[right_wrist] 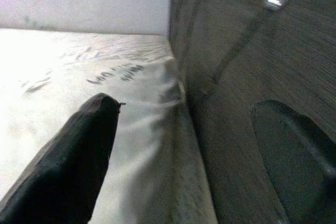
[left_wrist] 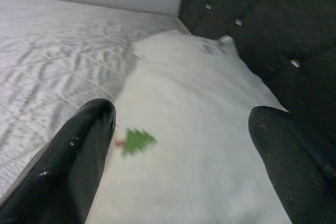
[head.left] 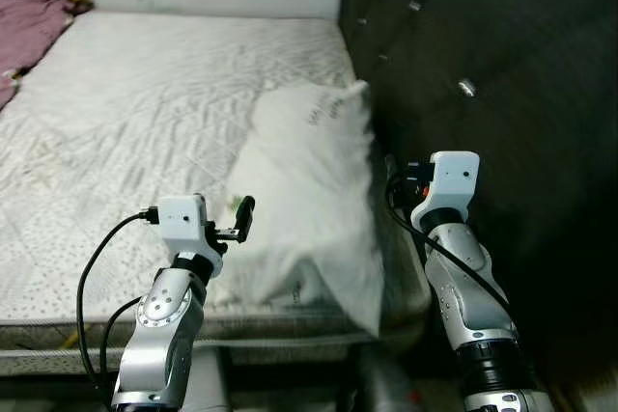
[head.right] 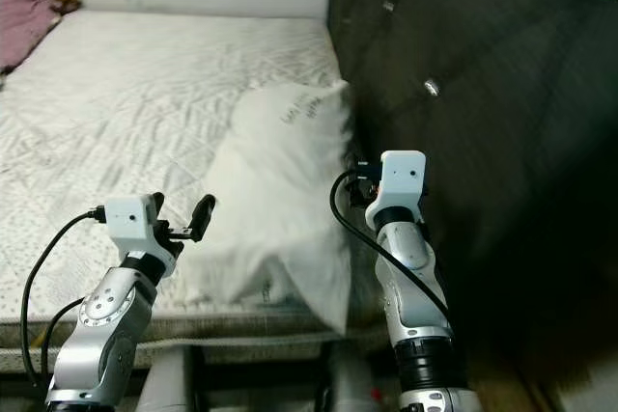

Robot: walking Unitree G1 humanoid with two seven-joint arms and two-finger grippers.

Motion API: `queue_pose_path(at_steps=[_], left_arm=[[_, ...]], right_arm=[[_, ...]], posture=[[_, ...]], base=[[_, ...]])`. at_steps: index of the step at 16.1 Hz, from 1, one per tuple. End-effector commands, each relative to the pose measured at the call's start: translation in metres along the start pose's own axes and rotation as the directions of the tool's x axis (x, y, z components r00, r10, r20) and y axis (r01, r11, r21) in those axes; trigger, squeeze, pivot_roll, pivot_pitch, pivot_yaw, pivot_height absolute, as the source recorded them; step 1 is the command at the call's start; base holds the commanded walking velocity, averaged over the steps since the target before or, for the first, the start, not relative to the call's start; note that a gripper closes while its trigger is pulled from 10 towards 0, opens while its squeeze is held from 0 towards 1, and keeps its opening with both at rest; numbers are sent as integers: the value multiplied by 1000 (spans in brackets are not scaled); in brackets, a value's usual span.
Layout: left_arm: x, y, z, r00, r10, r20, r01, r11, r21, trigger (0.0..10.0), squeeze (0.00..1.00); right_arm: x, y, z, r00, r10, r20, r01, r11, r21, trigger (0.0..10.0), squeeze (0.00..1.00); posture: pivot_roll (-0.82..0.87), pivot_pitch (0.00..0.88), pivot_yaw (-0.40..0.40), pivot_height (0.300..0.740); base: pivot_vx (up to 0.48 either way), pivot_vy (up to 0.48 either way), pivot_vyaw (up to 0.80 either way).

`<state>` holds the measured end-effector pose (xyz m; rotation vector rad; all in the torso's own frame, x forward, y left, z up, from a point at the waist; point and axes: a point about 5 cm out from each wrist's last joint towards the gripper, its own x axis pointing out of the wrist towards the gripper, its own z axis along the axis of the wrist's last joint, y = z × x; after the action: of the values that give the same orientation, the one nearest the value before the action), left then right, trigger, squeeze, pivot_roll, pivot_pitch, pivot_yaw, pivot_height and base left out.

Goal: Clean up the room

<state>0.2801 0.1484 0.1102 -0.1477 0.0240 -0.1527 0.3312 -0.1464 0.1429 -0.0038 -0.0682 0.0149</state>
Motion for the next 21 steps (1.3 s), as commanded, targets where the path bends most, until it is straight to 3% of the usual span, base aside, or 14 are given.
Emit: queue_pose_path(at_steps=[1,13,21], left_arm=[[0,-1,1,1000,2,3,-2,1000,-2,10000,0],[-1,-1,0,1000,13,5,-13,1000,-4,10000,0],[0,-1,2,1000,5,6,-5,1000,-4,10000,0]], right_arm=[[1,-3,-2,1000,-1,-10,1,1000,-6,10000,0],[4,-5,-6,999,31,-21,-32,999,-40,10000,0],[1,-2,-5,999,42,-2,-42,999,-13,10000,0]], posture=[[-36,100,-40,591],[-31,97,-46,591],[-30,100,-43,591]], base=[[0,0,0],[0,0,0],[0,0,0]])
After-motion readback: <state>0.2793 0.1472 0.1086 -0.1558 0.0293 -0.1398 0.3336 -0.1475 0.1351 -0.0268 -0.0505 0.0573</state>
